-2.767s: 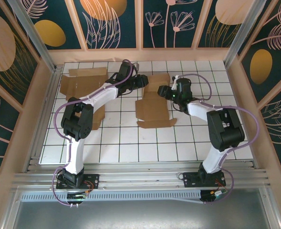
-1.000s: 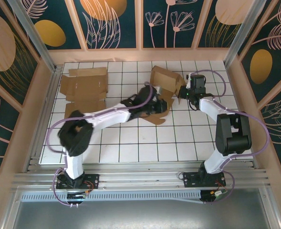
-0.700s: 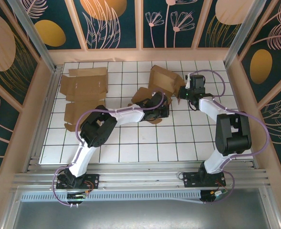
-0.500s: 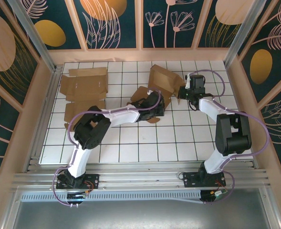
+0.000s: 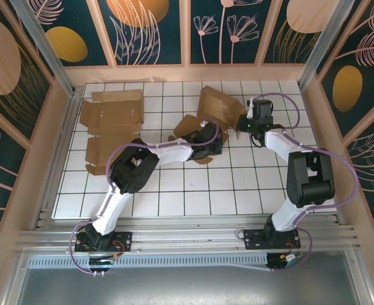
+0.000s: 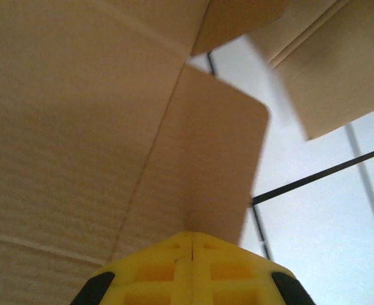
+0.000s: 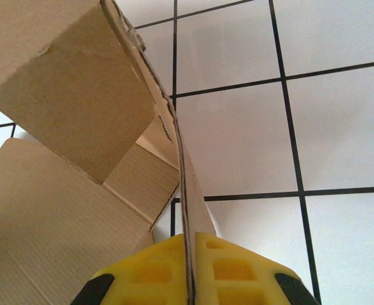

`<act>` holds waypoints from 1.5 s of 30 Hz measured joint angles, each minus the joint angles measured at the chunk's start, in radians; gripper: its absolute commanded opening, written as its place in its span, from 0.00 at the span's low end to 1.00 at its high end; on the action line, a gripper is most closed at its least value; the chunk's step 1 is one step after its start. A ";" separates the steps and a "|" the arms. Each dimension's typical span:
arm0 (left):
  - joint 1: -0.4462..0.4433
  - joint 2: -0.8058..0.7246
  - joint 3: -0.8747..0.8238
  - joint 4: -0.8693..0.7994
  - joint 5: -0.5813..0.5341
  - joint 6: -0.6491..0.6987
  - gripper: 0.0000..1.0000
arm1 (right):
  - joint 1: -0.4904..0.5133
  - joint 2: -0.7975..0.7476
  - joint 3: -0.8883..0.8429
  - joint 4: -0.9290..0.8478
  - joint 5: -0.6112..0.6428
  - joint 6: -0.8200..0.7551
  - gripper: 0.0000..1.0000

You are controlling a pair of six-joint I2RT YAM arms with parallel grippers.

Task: Fold the paper box

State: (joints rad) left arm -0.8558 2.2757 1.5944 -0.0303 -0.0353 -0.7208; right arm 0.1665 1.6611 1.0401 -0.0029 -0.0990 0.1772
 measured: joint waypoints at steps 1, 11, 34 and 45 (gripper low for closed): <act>0.000 0.014 -0.001 0.002 0.005 -0.003 0.00 | 0.000 0.000 0.001 -0.005 0.000 0.014 0.05; 0.011 0.042 -0.006 0.090 0.074 -0.043 0.00 | 0.044 0.040 0.106 -0.094 0.005 0.182 0.06; 0.044 -0.213 -0.359 0.304 0.158 -0.124 0.20 | 0.219 0.089 -0.080 0.308 0.333 0.353 0.04; 0.241 -0.417 -0.050 0.055 0.109 -0.094 0.57 | 0.246 0.086 -0.125 0.394 0.370 0.317 0.04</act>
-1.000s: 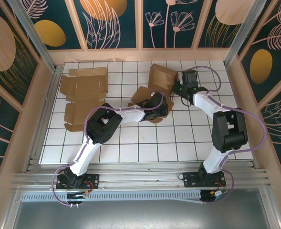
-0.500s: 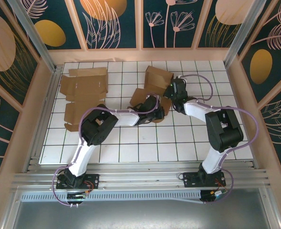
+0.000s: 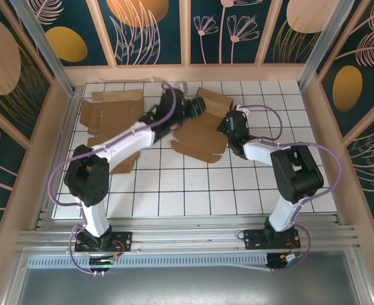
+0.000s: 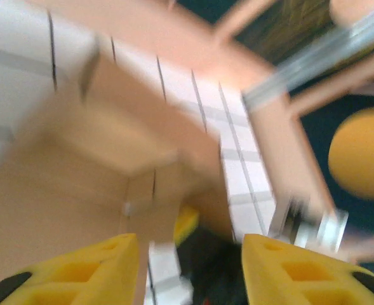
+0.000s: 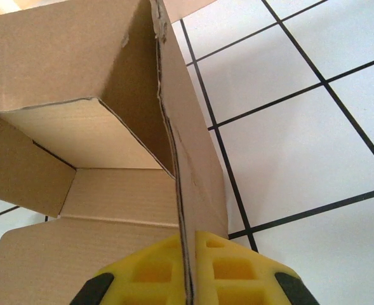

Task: Fold the paper box

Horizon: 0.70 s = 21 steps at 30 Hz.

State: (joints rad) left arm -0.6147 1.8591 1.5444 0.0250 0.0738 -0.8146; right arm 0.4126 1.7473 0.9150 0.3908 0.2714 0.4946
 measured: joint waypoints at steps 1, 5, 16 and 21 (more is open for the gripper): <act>0.031 0.033 0.083 -0.037 0.006 0.025 0.63 | 0.001 0.000 0.000 0.000 0.000 -0.010 0.04; 0.150 0.310 0.617 -0.266 0.085 0.127 0.74 | 0.003 0.000 0.002 0.000 -0.003 -0.039 0.03; 0.186 0.601 0.764 -0.504 0.277 0.217 0.76 | 0.009 0.009 0.049 -0.064 -0.058 -0.214 0.02; 0.190 0.579 0.726 -0.476 0.309 0.206 0.58 | 0.013 0.033 0.101 -0.115 -0.068 -0.272 0.04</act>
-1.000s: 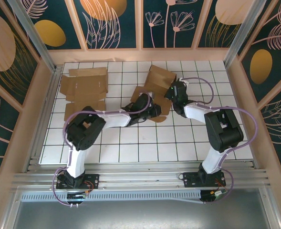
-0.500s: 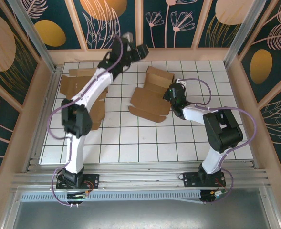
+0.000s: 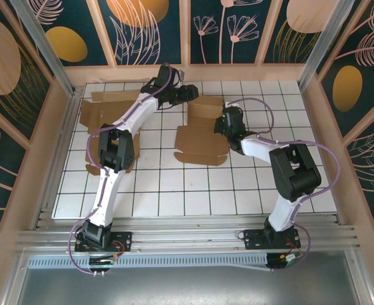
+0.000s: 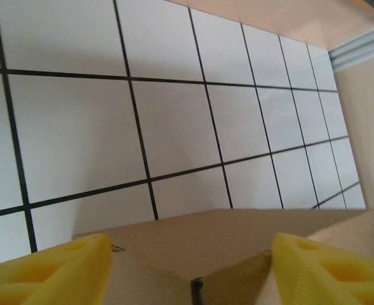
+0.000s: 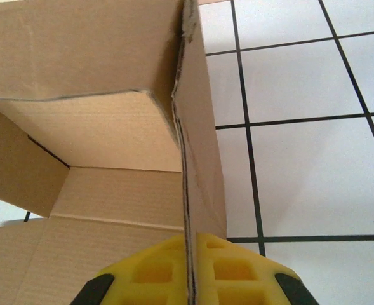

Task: Fold the paper box

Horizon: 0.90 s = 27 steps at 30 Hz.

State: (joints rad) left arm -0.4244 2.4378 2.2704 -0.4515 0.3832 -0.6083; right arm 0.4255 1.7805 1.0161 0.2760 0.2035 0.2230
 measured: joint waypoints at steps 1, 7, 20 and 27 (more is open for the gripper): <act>0.000 -0.008 -0.019 0.016 0.005 -0.008 0.56 | 0.000 0.006 0.011 -0.009 0.000 -0.005 0.05; 0.002 -0.117 -0.231 0.151 0.038 -0.081 0.55 | 0.000 0.034 0.069 -0.067 -0.001 0.051 0.18; 0.003 -0.158 -0.301 0.185 0.047 -0.114 0.55 | -0.034 -0.023 0.063 -0.126 -0.243 0.083 0.76; -0.003 -0.153 -0.280 0.154 0.047 -0.103 0.54 | -0.200 -0.274 0.001 -0.207 -0.531 -0.058 0.99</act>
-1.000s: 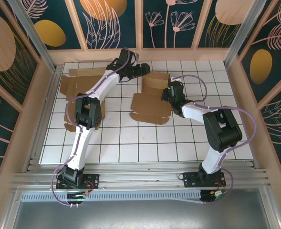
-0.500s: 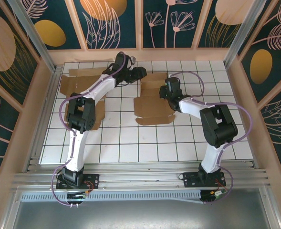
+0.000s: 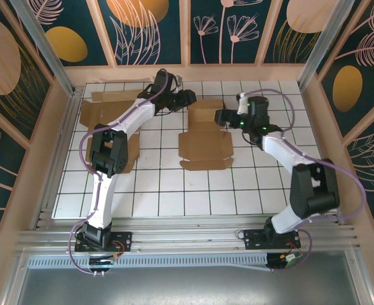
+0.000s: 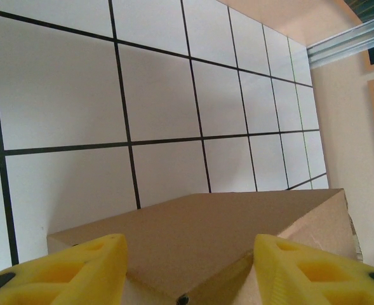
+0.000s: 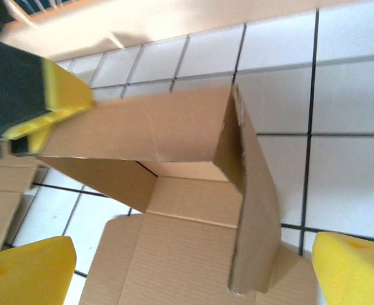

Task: Fold the paper box

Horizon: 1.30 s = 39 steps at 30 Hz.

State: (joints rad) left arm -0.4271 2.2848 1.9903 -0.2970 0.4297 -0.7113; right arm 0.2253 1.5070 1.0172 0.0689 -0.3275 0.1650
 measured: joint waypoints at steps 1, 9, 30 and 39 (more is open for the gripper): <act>-0.001 0.000 0.000 0.000 0.000 0.000 0.54 | -0.029 -0.036 -0.014 0.001 -0.033 -0.026 0.99; -0.001 0.000 0.000 -0.002 0.000 0.003 0.53 | -0.203 -0.033 -0.083 0.021 -0.116 -0.302 0.87; -0.002 0.000 0.000 -0.004 0.005 0.004 0.52 | -0.079 0.392 0.212 -0.044 -0.314 -0.583 0.67; -0.006 0.000 0.000 -0.008 0.004 0.011 0.52 | -0.045 0.478 0.283 -0.005 -0.233 -0.548 0.50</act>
State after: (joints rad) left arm -0.4328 2.2845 1.9900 -0.3050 0.4335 -0.7002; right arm 0.1799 1.9846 1.3006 0.0639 -0.5602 -0.3832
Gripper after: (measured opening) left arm 0.525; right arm 0.535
